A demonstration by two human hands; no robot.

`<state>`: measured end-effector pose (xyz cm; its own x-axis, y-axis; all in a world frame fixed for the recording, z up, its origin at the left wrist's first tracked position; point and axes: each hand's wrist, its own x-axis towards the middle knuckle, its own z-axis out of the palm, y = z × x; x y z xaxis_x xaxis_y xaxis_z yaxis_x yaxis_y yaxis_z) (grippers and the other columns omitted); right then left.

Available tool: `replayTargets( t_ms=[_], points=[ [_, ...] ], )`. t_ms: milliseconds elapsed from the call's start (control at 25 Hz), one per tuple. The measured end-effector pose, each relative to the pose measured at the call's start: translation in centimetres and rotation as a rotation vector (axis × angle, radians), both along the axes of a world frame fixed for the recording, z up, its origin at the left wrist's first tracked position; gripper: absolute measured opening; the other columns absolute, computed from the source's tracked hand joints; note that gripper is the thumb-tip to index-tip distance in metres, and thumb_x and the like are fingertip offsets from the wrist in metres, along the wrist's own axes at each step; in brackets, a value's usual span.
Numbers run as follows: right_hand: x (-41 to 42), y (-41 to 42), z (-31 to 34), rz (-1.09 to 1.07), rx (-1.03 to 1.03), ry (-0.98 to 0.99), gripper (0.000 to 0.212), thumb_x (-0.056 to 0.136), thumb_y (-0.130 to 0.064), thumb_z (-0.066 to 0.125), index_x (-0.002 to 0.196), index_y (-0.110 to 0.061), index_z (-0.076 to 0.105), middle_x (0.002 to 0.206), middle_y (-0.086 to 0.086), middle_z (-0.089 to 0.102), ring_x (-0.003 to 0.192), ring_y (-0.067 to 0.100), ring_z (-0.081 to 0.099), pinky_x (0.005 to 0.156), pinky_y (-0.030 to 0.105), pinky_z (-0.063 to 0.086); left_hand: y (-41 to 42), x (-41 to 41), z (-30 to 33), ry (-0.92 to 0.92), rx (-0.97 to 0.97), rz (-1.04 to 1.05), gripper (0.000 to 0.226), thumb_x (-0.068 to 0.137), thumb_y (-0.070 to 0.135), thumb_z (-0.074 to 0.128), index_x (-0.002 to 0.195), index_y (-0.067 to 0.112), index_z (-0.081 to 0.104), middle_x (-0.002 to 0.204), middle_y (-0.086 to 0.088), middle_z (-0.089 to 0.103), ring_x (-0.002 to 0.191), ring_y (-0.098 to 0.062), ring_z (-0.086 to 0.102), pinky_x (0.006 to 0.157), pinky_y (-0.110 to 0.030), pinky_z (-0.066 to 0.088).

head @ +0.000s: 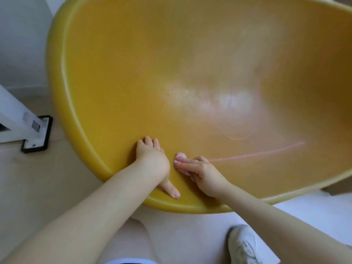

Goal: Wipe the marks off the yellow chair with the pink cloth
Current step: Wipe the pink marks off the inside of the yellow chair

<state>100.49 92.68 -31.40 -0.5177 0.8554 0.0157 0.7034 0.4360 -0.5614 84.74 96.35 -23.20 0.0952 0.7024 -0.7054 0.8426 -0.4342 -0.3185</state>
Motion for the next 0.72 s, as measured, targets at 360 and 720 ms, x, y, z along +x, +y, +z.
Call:
replayTargets(
  t_ms=[360,720],
  points=[
    [0.1,2.3,-0.9,0.021,0.138,-0.023,0.045,0.07,0.006,0.045,0.106,-0.007,0.068,0.118,0.012,0.065,0.079,0.037,0.064,0.068,0.025,0.032,-0.4,-0.3,0.7,-0.045,-0.065,0.081,0.126,0.061,0.083,0.052,0.15,0.016,-0.008,0.156,-0.007,-0.02,0.143,-0.031,-0.018,0.117,-0.041,-0.005],
    [-1.8,8.9,-2.8,0.037,0.219,-0.037,0.053,0.073,0.009,0.036,0.115,-0.009,0.063,0.122,0.011,0.063,0.083,0.035,0.056,0.079,0.03,0.037,3.7,-1.2,2.1,-0.059,0.279,0.082,0.107,0.075,0.061,0.061,0.15,0.009,0.005,0.158,-0.01,-0.005,0.146,-0.026,-0.003,0.118,-0.036,0.005]
  ],
)
